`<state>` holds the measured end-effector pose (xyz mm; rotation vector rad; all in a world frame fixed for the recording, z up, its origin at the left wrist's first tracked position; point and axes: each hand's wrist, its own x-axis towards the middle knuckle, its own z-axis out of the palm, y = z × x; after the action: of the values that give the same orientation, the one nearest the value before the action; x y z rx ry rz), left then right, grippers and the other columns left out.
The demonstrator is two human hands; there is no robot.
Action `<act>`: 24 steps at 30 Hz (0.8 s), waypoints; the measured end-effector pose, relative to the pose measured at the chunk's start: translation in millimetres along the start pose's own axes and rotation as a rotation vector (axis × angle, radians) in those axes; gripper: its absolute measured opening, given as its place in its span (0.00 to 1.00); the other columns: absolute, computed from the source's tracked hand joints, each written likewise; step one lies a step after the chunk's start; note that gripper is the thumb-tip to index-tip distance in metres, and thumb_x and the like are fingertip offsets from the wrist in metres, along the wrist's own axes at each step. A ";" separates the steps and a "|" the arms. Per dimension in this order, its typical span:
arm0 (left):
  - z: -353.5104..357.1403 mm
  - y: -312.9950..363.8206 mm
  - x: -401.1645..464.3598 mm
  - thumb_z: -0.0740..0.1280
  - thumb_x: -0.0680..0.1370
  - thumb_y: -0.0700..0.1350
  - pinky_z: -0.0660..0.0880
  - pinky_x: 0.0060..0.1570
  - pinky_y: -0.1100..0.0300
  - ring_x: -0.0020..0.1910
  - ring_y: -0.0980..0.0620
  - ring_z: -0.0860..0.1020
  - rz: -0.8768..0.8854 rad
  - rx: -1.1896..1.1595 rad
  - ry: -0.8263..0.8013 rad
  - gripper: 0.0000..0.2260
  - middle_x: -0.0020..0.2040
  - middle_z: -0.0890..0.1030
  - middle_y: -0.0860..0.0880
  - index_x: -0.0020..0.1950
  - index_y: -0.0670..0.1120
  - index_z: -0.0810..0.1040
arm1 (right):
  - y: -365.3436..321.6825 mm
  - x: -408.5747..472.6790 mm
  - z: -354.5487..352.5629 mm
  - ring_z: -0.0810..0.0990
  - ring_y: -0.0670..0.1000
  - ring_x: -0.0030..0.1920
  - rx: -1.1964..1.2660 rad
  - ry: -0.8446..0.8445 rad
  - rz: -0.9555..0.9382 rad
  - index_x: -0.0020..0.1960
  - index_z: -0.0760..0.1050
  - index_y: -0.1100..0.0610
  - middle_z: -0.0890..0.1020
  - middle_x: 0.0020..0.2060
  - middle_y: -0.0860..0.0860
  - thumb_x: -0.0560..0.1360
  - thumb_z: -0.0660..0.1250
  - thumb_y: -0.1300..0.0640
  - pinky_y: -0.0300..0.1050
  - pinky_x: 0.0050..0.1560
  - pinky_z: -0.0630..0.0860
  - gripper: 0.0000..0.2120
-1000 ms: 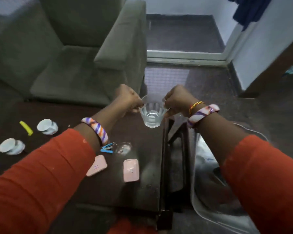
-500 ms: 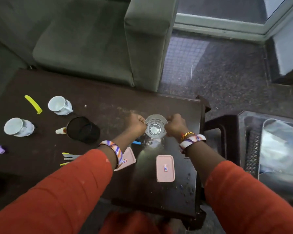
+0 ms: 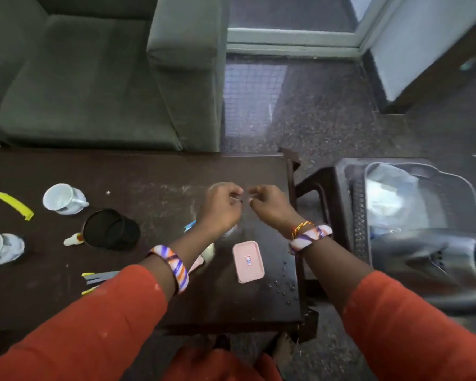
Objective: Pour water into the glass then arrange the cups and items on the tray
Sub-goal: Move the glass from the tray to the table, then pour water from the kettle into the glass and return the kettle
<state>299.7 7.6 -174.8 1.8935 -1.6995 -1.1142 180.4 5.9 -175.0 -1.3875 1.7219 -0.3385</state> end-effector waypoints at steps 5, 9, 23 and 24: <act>11.6 97.8 -37.2 0.64 0.71 0.35 0.69 0.43 0.62 0.51 0.44 0.81 0.305 0.112 -0.196 0.10 0.48 0.85 0.40 0.47 0.40 0.83 | 6.5 -81.3 -84.3 0.79 0.59 0.56 -0.176 0.214 -0.139 0.54 0.80 0.57 0.84 0.51 0.58 0.73 0.59 0.62 0.50 0.55 0.75 0.14; 39.9 177.8 -64.1 0.64 0.72 0.35 0.73 0.49 0.62 0.51 0.45 0.81 0.500 0.090 -0.246 0.10 0.49 0.85 0.40 0.48 0.40 0.83 | 38.8 -141.3 -165.6 0.79 0.57 0.58 -0.178 0.405 -0.221 0.60 0.76 0.58 0.82 0.56 0.58 0.73 0.64 0.62 0.48 0.61 0.72 0.15; 145.4 268.8 -115.8 0.64 0.73 0.37 0.70 0.48 0.63 0.48 0.47 0.81 0.538 0.142 -0.155 0.09 0.48 0.84 0.42 0.48 0.40 0.83 | 247.0 -218.0 -287.3 0.78 0.57 0.49 -0.149 0.258 0.119 0.52 0.76 0.63 0.81 0.47 0.60 0.64 0.77 0.60 0.42 0.43 0.70 0.19; 147.9 267.5 -116.4 0.64 0.73 0.37 0.70 0.48 0.64 0.48 0.47 0.80 0.528 0.162 -0.136 0.09 0.48 0.84 0.42 0.48 0.40 0.83 | 250.2 -215.2 -286.0 0.77 0.54 0.45 -0.147 0.283 0.114 0.52 0.76 0.64 0.81 0.48 0.61 0.64 0.77 0.59 0.41 0.40 0.68 0.20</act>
<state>15.8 96.2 -38.8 1.3402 -2.2458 -0.9265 -200.5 197.3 -80.4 -1.3900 2.0853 -0.3646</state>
